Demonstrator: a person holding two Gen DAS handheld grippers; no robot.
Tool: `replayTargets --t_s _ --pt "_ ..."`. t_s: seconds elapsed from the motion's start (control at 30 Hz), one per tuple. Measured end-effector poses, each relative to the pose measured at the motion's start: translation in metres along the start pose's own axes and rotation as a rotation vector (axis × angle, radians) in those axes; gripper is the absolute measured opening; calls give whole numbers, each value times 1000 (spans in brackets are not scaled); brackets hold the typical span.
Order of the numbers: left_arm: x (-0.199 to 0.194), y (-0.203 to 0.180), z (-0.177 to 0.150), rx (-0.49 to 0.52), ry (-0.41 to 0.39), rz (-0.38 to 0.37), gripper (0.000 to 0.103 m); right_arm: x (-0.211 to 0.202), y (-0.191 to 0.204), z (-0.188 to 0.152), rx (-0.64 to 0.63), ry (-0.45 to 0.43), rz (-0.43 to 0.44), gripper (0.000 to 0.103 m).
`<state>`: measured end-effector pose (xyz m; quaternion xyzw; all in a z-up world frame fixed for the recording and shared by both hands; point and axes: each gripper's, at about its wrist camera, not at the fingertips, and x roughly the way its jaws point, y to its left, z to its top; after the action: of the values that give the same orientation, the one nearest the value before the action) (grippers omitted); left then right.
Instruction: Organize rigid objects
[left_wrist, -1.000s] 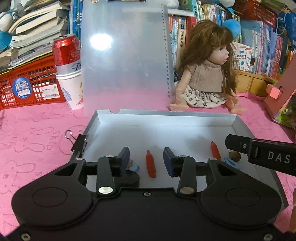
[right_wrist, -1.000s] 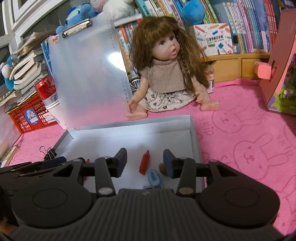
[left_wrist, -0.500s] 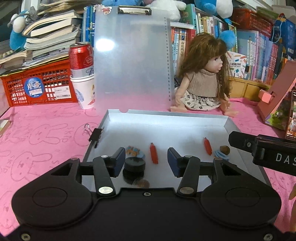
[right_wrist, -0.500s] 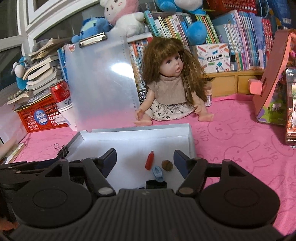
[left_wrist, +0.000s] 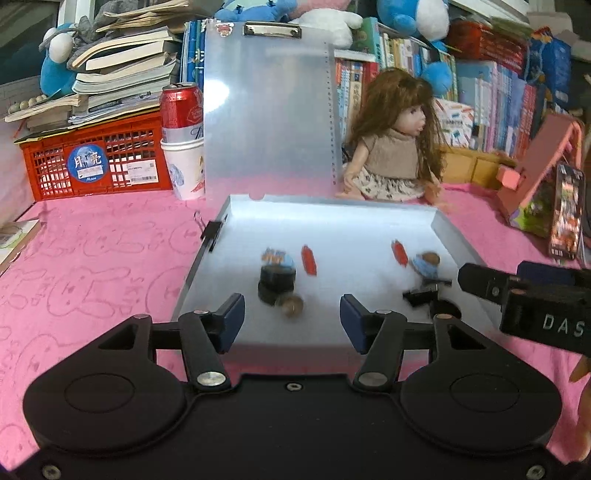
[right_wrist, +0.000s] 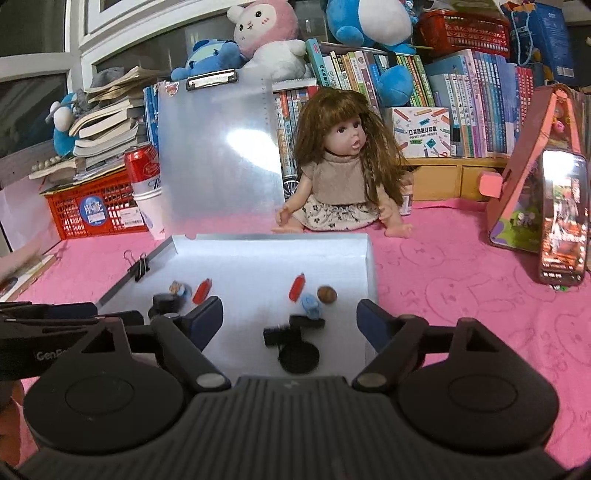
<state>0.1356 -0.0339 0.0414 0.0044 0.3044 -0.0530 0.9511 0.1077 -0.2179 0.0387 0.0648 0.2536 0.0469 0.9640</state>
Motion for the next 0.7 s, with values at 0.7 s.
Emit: replayTargets --t_s 0.7 --pt "-12 6 -59 -20 79 48 57 -15 15 -56 -107 73 -7 95"
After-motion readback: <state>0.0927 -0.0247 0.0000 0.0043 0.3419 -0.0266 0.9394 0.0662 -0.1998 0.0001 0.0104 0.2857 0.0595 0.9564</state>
